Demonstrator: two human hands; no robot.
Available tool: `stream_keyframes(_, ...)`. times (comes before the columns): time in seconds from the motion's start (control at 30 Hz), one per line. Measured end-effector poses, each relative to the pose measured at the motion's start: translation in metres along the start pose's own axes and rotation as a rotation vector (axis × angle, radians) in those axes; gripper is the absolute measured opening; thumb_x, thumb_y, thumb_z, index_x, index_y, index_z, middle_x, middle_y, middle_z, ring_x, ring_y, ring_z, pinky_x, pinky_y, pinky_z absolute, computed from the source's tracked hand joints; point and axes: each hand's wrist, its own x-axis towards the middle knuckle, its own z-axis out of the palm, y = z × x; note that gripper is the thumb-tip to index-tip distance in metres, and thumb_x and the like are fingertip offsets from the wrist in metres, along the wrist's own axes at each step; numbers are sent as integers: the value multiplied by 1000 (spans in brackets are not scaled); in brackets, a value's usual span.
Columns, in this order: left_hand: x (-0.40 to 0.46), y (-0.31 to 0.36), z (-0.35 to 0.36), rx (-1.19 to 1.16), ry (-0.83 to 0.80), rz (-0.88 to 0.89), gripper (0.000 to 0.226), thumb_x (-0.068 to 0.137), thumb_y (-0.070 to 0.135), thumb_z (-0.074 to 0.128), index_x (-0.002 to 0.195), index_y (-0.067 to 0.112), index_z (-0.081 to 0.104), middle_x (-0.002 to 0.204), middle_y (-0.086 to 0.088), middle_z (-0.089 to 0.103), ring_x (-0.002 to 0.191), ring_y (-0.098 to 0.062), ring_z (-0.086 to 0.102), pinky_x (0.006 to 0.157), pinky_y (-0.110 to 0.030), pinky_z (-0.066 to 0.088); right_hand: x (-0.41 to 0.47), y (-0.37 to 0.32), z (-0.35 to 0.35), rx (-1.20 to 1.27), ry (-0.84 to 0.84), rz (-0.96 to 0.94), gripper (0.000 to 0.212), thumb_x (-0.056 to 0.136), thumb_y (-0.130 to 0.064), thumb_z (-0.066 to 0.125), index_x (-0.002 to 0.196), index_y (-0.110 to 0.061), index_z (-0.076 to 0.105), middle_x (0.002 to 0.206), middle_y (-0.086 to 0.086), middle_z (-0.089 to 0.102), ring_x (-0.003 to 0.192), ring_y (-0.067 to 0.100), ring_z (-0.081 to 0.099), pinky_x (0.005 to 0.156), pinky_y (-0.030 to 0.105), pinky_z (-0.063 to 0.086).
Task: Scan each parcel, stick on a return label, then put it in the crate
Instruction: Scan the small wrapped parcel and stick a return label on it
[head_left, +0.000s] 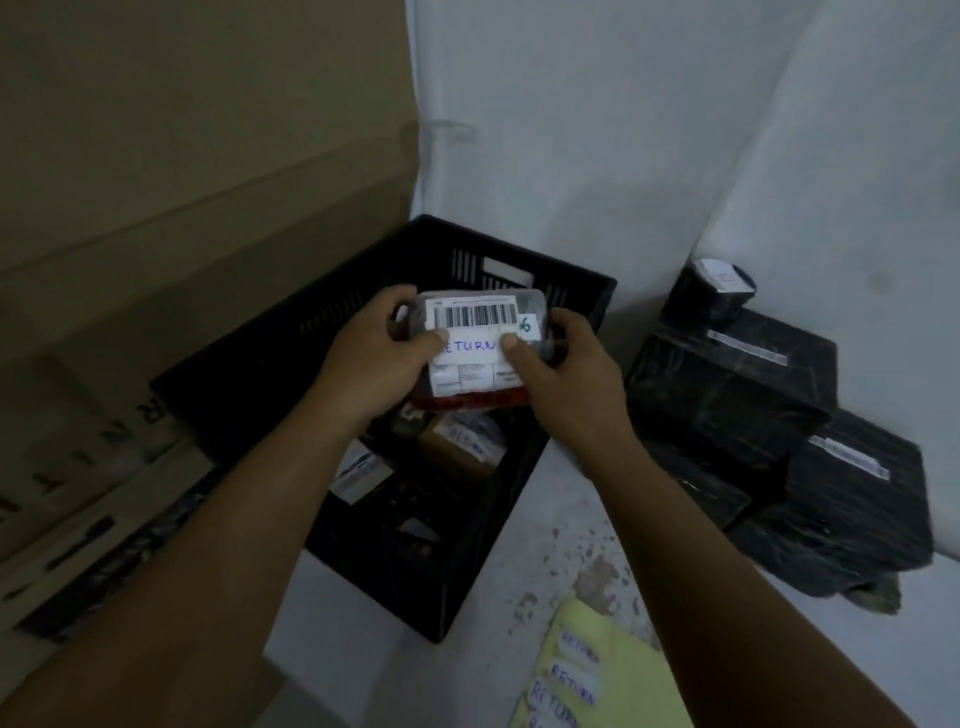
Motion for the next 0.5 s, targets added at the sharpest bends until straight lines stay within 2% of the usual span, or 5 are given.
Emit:
stream_keyframes(0.1,7,-25,-24,67,-53,-128,30,82,38,77,105,37,58,103,4,65,90,-13,67,77,-35,58,11,0,24,-143,-214,24,85,86,-61,64,154,-23,28,136,1,61,116,21,62,91,33,51)
stream_keyframes(0.2,16,-47,-38,65,-157,-254,40,80,31,81,111,21,58,107,-4,66,92,-20,70,73,-40,61,22,0,41,-307,-405,6,90,87,-61,62,156,-19,22,145,3,54,125,24,56,95,31,48)
stream_keyframes(0.37,34,-69,-47,166,-477,-374,48,86,17,77,130,21,57,118,-6,64,95,-21,70,72,-33,62,36,-9,54,-580,-712,45,104,86,-62,64,160,-22,2,161,9,32,141,30,41,108,35,39)
stream_keyframes(0.43,43,-75,-47,293,-599,-370,43,86,14,76,126,19,60,116,-9,66,102,-27,69,85,-44,60,35,-13,61,-738,-867,39,91,87,-62,62,156,-17,23,154,10,42,134,30,48,108,38,42)
stream_keyframes(0.5,50,-79,-45,432,-727,-360,41,87,11,75,125,17,59,118,-10,64,104,-31,68,88,-48,58,30,-15,70,-782,-1008,60,63,88,-60,63,134,-17,53,128,7,63,110,24,63,94,36,52)
